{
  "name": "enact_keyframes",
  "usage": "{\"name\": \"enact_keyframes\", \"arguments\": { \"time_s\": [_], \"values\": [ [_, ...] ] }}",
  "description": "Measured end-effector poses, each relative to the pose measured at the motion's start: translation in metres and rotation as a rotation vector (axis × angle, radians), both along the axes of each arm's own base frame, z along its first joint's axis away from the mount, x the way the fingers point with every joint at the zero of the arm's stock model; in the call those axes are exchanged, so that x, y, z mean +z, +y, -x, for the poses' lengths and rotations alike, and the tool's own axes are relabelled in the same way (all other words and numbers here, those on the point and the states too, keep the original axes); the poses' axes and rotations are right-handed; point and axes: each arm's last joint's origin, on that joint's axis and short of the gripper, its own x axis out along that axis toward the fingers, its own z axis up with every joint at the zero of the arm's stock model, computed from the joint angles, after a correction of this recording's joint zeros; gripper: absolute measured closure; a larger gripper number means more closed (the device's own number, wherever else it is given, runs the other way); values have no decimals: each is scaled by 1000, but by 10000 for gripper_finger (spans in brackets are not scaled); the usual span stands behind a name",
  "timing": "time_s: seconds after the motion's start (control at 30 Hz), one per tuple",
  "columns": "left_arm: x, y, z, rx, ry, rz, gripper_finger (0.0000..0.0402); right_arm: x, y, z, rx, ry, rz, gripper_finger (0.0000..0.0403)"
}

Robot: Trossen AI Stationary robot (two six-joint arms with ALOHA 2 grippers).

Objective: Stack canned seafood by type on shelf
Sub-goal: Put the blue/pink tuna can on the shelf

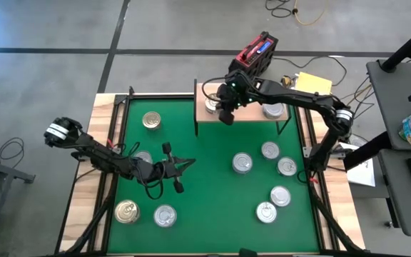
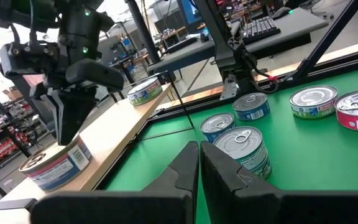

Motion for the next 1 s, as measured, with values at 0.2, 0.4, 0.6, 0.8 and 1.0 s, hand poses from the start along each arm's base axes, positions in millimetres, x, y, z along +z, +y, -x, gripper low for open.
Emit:
{"name": "enact_keyframes", "arguments": {
  "time_s": [0.2,0.4,0.6,0.8,1.0],
  "values": [
    [0,0,0,0,0,0,401,-3,-3,-5,-18,-28,-6,394],
    [0,0,0,-1,0,0,401,-9,-7,-13,-39,-60,-15,394],
    [0,0,0,-1,0,0,401,-13,-9,-18,-55,-84,-24,394],
    [0,0,0,-1,0,0,401,-12,-10,-20,-71,-116,-28,394],
    [0,0,0,-1,0,0,401,-11,-11,-20,-79,-122,-20,394]
  ]
}}
